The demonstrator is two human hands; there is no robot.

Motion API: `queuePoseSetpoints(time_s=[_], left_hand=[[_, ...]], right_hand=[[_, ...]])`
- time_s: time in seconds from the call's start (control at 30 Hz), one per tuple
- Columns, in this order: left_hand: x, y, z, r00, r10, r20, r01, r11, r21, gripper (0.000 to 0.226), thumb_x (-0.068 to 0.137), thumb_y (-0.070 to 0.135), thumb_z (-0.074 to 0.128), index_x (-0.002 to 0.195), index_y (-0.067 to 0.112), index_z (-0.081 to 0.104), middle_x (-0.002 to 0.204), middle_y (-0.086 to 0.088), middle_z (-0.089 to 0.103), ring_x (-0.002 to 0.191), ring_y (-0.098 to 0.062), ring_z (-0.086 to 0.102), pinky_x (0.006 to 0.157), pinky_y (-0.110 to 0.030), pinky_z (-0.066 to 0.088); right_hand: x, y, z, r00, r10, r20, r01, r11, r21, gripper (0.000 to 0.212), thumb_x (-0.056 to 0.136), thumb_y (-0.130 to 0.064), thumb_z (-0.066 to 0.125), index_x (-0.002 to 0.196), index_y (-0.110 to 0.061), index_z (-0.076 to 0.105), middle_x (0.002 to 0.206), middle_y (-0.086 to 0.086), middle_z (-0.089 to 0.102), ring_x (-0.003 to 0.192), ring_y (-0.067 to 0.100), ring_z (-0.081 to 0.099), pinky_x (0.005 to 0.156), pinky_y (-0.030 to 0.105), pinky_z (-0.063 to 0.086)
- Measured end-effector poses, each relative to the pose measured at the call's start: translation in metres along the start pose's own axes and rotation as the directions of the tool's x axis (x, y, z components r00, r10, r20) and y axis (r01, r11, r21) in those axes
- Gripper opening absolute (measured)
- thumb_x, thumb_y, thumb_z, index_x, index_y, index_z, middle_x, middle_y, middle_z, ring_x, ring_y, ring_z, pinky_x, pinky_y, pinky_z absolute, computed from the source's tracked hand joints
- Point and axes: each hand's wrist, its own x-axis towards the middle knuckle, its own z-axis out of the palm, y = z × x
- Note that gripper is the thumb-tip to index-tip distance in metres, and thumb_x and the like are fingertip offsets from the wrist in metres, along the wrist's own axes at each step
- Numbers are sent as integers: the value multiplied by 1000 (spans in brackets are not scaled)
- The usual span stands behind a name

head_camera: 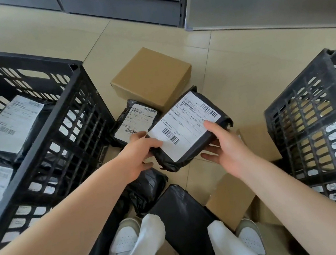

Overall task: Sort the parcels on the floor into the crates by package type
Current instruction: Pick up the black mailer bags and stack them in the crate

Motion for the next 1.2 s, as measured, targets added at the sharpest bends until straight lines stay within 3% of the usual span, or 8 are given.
queuePoseSetpoints(time_s=[0.1,0.23,0.47,0.63,0.83,1.07,1.13,1.2], left_hand=[[-7,13,-15,980,134,-148,-123,989,79,74,87,35,64,151,31,27,138,0,52,122,-21,50,108,-41,38],[-35,36,-31,958,277,-67,-260,946,192,61,85,56,61,140,36,45,127,10,60,114,-11,56,104,-33,39],[-75,62,-65,914,403,-37,-386,895,223,34,94,50,56,125,37,57,108,8,73,101,-12,69,96,-39,53],[-96,78,-92,821,546,-168,-490,824,282,15,98,39,54,109,39,64,96,10,75,85,-5,73,76,-26,58],[-113,92,-148,776,548,-312,-494,836,239,13,98,33,56,101,33,69,91,6,77,82,-10,74,79,-33,59],[-128,83,-236,697,559,-449,-448,829,336,15,95,38,58,89,41,72,88,11,76,87,-12,72,89,-37,55],[-129,76,-256,693,527,-492,-416,850,323,17,94,36,58,86,40,72,91,8,76,88,-14,71,91,-39,55],[-128,67,-278,697,496,-518,-375,868,326,15,94,34,57,89,36,72,93,5,74,87,-17,71,93,-43,54]], right_hand=[[-3,-12,11,999,-39,8,40,995,-95,44,88,-40,72,127,-25,59,118,1,71,107,25,68,98,46,53],[-14,-35,38,992,-66,106,87,974,-211,45,88,-46,69,126,-25,60,117,1,72,106,24,69,97,44,54],[-37,-75,89,969,-117,216,183,931,-316,43,90,-47,66,125,-23,62,116,2,72,106,23,68,97,41,56],[-47,-87,133,959,-128,254,214,912,-351,50,87,-52,68,126,-22,60,113,3,73,102,23,70,93,39,57],[-59,-94,188,918,-110,382,286,850,-442,52,90,-59,61,122,-19,58,108,7,68,92,22,68,91,36,58],[-66,-74,244,878,-74,473,336,800,-497,62,94,-60,52,140,-19,41,117,7,59,106,24,66,99,40,54],[-66,-60,257,859,-115,498,411,735,-540,61,97,-58,49,145,-23,38,112,-2,58,112,23,61,102,41,51],[-68,-45,271,818,-153,554,515,621,-590,56,100,-52,44,149,-26,37,121,-7,58,122,22,55,106,37,43]])
